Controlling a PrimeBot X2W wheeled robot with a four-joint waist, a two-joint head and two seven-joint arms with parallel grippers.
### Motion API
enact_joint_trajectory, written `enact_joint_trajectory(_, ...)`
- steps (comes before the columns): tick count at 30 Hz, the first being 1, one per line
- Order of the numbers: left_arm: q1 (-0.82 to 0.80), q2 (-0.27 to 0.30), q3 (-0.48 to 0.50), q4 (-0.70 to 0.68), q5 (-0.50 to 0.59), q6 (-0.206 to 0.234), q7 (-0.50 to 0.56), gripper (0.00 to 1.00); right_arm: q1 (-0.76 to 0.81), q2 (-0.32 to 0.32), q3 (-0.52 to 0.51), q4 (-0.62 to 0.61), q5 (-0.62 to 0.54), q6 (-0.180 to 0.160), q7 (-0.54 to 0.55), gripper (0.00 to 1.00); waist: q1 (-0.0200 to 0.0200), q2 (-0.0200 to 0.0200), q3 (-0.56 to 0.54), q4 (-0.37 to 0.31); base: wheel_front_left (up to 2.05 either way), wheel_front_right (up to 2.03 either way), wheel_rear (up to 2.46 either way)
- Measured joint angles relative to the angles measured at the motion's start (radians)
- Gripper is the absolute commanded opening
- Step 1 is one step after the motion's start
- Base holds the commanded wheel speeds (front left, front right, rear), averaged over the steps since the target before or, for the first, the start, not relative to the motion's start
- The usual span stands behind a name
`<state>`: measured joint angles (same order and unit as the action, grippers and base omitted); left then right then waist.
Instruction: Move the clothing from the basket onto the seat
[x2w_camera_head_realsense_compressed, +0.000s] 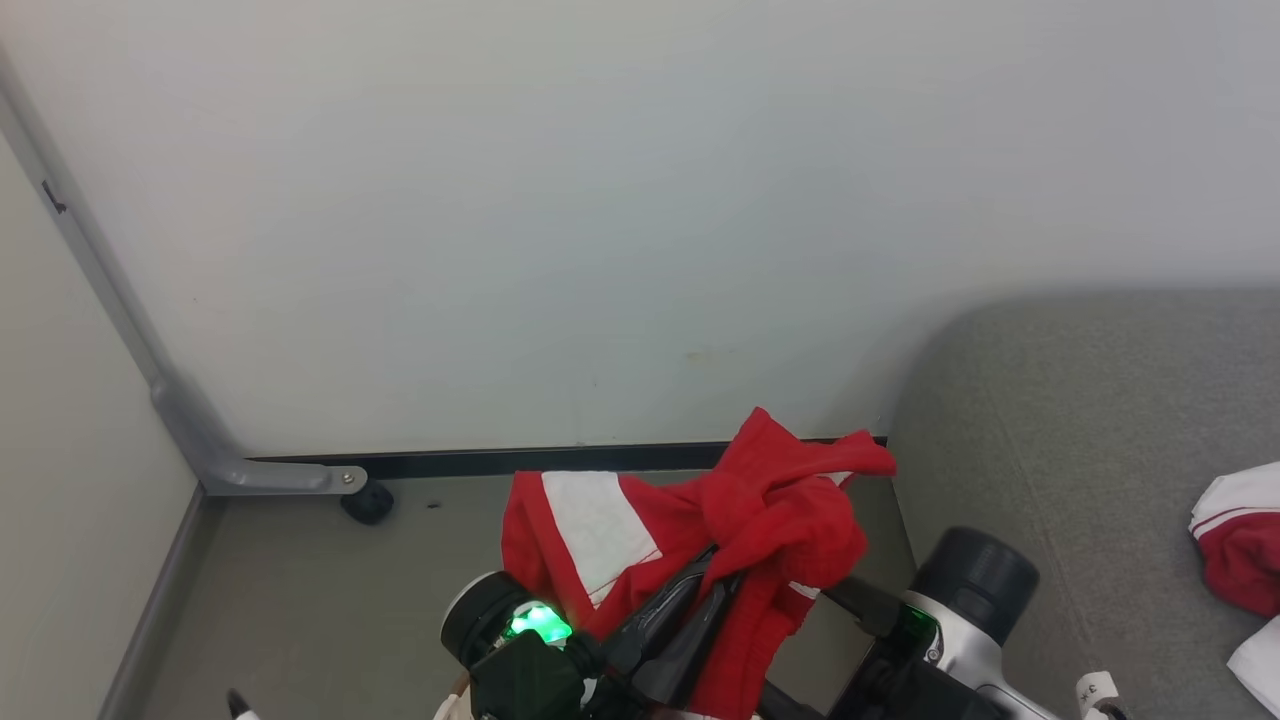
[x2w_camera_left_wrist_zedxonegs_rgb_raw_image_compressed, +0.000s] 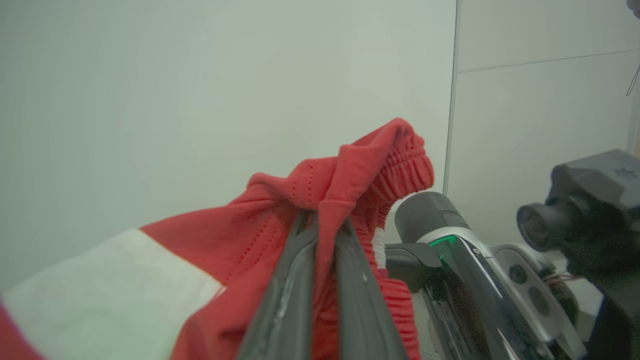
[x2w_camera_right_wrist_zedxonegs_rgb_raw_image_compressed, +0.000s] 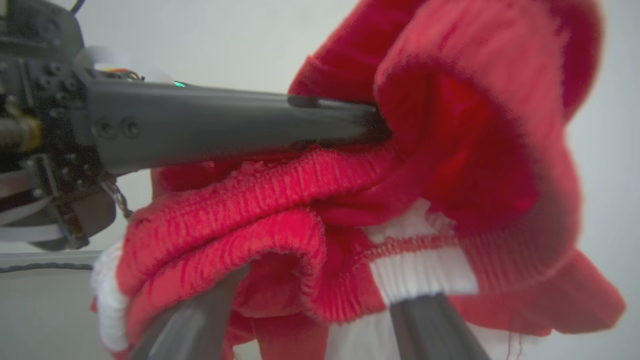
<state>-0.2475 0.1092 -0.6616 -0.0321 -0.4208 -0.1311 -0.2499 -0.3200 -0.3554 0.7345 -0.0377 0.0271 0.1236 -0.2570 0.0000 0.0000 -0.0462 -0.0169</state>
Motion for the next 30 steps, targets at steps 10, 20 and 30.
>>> enact_joint_trajectory(10,-0.010,0.012,-0.014,0.009,-0.005,0.000,0.000,0.00,-0.033,0.037,0.036,0.039,0.030,0.000,0.000,0.00,0.0000,0.0000,-0.004,0.022,0.00,0.00,0.00)
enact_joint_trajectory(20,-0.010,0.013,-0.003,0.009,-0.005,0.000,0.000,0.00,-0.031,0.044,-0.024,0.045,0.045,0.000,0.000,0.00,0.0000,0.0000,0.004,0.024,0.00,0.00,0.00)
enact_joint_trajectory(30,-0.010,0.011,0.002,0.017,-0.005,0.000,0.000,1.00,0.007,0.074,-0.098,0.039,0.071,-0.033,0.000,0.00,0.0000,0.0000,0.009,0.010,0.00,0.00,0.00)
